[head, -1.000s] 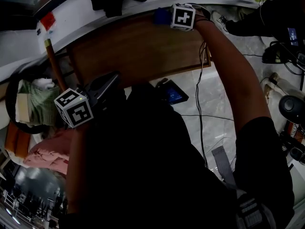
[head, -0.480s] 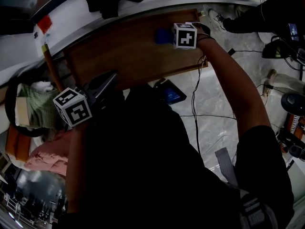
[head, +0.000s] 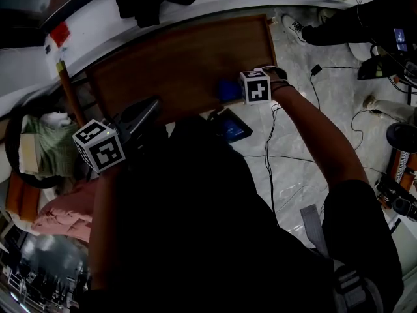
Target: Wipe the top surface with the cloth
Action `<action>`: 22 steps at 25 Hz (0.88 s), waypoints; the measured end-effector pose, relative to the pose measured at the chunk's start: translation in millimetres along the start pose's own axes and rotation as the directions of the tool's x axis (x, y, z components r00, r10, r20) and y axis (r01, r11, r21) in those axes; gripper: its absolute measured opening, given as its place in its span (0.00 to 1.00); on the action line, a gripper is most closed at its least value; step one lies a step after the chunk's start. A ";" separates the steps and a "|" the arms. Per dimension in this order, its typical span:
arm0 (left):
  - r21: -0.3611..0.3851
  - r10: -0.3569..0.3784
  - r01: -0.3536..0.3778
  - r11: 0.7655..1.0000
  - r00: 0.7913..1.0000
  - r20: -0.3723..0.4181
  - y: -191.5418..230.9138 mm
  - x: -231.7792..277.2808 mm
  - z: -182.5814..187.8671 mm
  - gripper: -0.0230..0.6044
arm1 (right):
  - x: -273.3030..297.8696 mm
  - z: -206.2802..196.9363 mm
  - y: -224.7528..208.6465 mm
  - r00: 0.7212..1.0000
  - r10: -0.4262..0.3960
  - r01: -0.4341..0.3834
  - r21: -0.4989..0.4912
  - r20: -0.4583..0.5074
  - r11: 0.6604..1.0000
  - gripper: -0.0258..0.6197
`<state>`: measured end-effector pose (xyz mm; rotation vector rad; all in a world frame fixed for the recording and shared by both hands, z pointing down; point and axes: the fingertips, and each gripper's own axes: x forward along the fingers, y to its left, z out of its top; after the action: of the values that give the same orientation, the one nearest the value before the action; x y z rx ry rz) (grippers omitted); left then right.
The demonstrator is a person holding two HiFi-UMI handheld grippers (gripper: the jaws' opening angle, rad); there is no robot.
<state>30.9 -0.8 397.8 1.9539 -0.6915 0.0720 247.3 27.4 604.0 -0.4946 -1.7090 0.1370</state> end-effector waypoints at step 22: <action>0.262 -0.312 0.256 0.930 0.929 0.200 -77.5 -43.7 49.7 0.05 | -271.1 163.2 -23.7 0.204 -0.460 -0.005 0.471 0.864 0.882 0.13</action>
<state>20.8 0.9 296.3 2.2962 -0.5617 -0.2790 116.7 -71.8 332.3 0.3198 -2.9158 0.6754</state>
